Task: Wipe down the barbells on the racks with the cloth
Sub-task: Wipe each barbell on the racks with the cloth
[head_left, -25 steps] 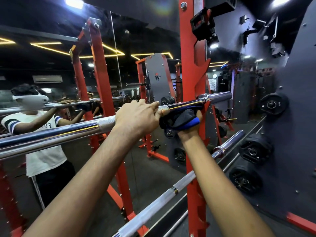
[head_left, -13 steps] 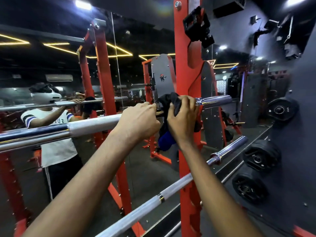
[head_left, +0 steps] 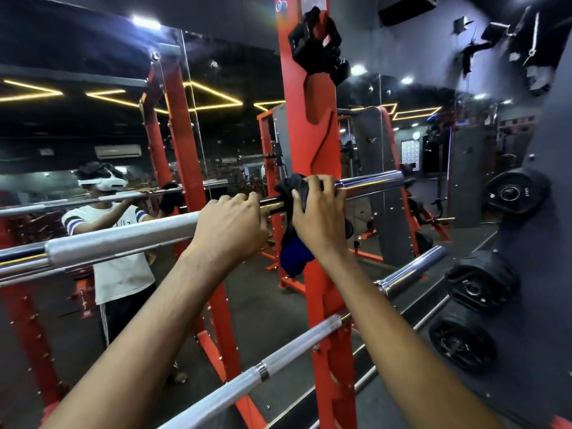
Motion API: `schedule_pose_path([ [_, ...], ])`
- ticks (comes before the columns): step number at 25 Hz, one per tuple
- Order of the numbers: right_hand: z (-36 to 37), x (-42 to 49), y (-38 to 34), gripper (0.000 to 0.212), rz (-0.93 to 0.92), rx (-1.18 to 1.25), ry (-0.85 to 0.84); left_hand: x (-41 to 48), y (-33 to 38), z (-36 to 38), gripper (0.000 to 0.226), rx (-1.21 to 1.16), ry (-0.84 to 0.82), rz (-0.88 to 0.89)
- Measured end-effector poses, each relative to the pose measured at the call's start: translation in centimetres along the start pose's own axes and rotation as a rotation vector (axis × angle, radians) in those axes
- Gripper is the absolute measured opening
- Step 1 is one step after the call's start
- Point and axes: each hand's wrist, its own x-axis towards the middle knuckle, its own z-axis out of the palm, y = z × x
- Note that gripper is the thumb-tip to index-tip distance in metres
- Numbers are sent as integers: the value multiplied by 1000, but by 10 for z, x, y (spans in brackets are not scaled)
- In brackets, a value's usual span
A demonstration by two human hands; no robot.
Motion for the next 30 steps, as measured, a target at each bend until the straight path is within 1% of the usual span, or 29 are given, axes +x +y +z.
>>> schedule_pose_path([
  [2,-16,10,2,33,-41,2,-97,3,6,1,42,27,-5,-10],
  [4,-31,17,6,34,-72,26,-138,8,13,2,40,47,-10,-3],
  [5,-38,21,10,35,-69,27,-107,11,16,3,41,48,-16,-2],
  [8,-52,38,36,38,11,16,53,23,29,7,44,2,-18,7],
  [9,-52,42,46,37,35,10,61,26,33,9,45,-22,-15,17],
  [11,-43,47,65,32,56,38,8,30,40,12,47,-68,9,52],
  [13,-31,45,78,29,61,171,-20,34,47,16,48,-109,45,105],
  [15,-21,38,87,33,46,256,-11,41,57,19,52,-154,47,165],
  [17,-17,32,94,36,-24,240,-34,52,68,25,55,-165,32,194],
  [19,-16,37,104,33,-104,214,-44,61,76,31,56,-149,33,202],
  [20,-14,43,111,31,-104,198,-42,65,80,34,59,-142,37,200],
  [21,-13,52,119,29,-59,177,-42,68,83,37,62,-136,40,195],
  [24,-7,68,140,29,185,160,-17,72,87,45,64,-97,85,185],
  [25,-6,66,141,30,211,187,-4,72,87,48,63,-81,114,178],
  [26,-3,61,139,31,187,221,7,72,88,51,63,-63,145,169],
  [28,1,47,132,34,79,278,18,73,90,54,65,-41,182,149],
  [30,3,45,132,32,11,293,29,76,94,53,68,-23,186,143],
])
